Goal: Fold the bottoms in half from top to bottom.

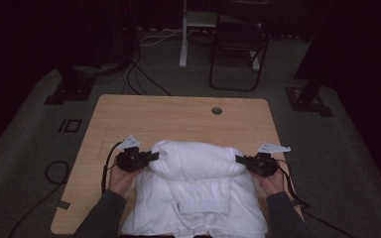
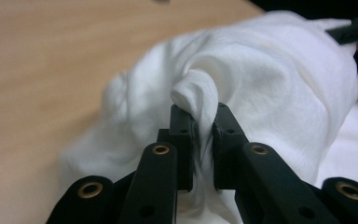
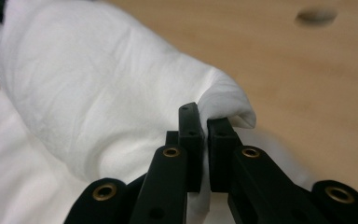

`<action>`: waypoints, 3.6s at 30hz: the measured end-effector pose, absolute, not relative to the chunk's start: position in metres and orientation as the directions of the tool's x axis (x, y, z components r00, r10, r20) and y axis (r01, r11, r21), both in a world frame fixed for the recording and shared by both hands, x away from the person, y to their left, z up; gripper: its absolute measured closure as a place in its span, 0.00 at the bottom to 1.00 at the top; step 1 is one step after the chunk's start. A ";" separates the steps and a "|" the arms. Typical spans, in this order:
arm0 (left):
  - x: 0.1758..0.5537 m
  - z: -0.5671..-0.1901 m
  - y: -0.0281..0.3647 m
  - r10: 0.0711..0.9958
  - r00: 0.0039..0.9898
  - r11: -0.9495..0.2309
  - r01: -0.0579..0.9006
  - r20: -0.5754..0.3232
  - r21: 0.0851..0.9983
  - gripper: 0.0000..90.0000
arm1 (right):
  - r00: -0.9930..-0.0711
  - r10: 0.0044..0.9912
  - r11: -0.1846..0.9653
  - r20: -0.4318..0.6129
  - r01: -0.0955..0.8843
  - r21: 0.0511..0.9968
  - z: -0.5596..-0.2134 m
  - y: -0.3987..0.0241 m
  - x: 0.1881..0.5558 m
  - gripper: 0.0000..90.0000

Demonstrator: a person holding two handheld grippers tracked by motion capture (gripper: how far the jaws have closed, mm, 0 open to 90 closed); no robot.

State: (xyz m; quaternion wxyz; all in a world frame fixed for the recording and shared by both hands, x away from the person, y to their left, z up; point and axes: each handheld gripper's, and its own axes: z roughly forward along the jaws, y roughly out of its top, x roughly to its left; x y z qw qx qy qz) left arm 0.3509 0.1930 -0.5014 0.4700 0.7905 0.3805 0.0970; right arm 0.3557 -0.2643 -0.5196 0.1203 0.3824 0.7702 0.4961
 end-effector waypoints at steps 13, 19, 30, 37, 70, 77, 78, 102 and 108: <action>0.348 -0.548 0.176 0.715 0.685 -0.408 0.574 -0.142 0.710 0.90 | -0.676 0.719 0.336 0.162 0.543 0.770 -0.564 -0.249 0.339 0.96; 0.364 -0.552 0.182 0.748 0.646 -0.348 0.579 -0.155 0.738 0.90 | -0.653 0.740 0.326 0.160 0.556 0.765 -0.565 -0.241 0.351 0.96; 0.406 -0.545 0.166 0.838 0.544 -0.397 0.554 0.043 0.732 0.90 | -0.593 0.796 0.302 0.120 0.561 0.771 -0.562 -0.221 0.397 0.95; 0.425 -0.543 0.159 0.885 0.462 -0.349 0.583 0.054 0.733 0.90 | -0.545 0.833 0.281 0.094 0.564 0.776 -0.561 -0.211 0.417 0.95; 0.372 -0.453 0.161 0.763 0.643 -0.267 0.404 -0.064 0.875 0.69 | -0.607 0.793 0.212 0.039 0.335 0.918 -0.470 -0.216 0.362 0.63; 0.384 -0.489 0.146 0.761 0.646 -0.345 0.490 -0.068 0.800 0.72 | -0.632 0.775 0.384 -0.016 0.450 0.806 -0.500 -0.182 0.387 0.71; 0.383 -0.493 0.147 0.758 0.649 -0.350 0.495 -0.070 0.795 0.72 | -0.632 0.775 0.384 -0.016 0.450 0.806 -0.500 -0.182 0.387 0.71; 0.329 -0.550 0.171 0.764 0.644 -0.459 0.499 0.041 0.735 0.78 | -0.650 0.757 0.400 0.068 0.544 0.738 -0.564 -0.200 0.313 0.91; 0.342 -0.552 0.179 0.803 0.596 -0.401 0.514 0.020 0.758 0.79 | -0.647 0.753 0.364 0.118 0.559 0.745 -0.565 -0.197 0.326 0.92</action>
